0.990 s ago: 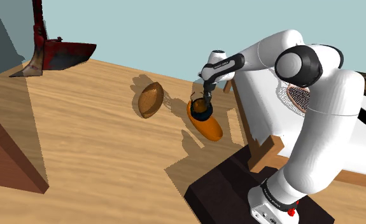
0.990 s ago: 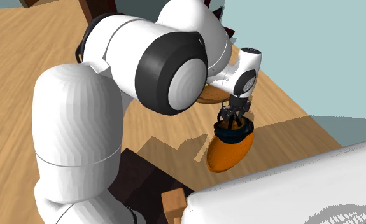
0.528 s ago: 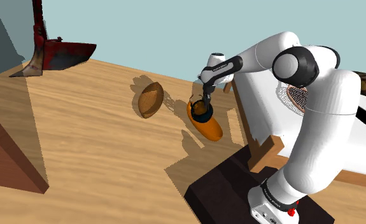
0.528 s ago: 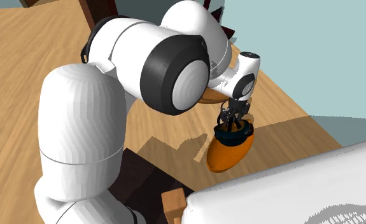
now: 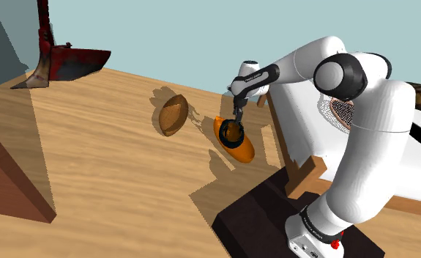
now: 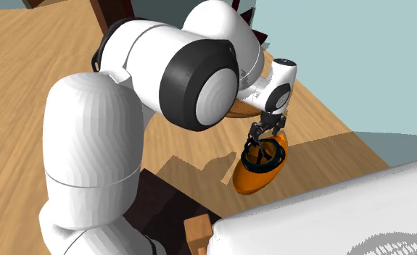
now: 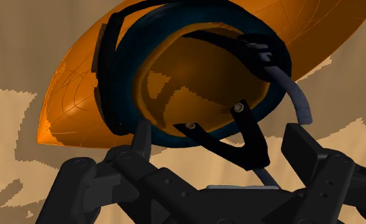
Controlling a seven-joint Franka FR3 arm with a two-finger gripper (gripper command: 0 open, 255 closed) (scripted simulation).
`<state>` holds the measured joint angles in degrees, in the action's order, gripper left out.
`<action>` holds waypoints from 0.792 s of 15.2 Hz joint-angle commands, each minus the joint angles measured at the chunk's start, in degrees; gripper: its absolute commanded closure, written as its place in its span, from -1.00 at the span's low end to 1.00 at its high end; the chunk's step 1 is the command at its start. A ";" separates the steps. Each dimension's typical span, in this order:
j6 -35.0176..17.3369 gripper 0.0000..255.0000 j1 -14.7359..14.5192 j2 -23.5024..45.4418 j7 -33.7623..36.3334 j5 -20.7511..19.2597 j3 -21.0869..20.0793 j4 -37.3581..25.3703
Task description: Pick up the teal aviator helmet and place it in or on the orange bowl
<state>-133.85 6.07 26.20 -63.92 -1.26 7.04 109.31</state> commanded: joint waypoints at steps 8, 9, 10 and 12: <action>5.92 -1.00 -0.50 -4.20 0.31 -0.42 0.15 -1.68; 5.92 -1.00 -0.50 -4.20 0.31 -0.42 0.15 -1.68; 5.92 -1.00 -0.50 -4.20 0.31 -0.42 0.15 -1.68; 5.92 -1.00 -0.50 -4.20 0.31 -0.42 0.15 -1.68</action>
<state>-127.93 5.57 22.00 -63.60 -1.67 7.19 107.63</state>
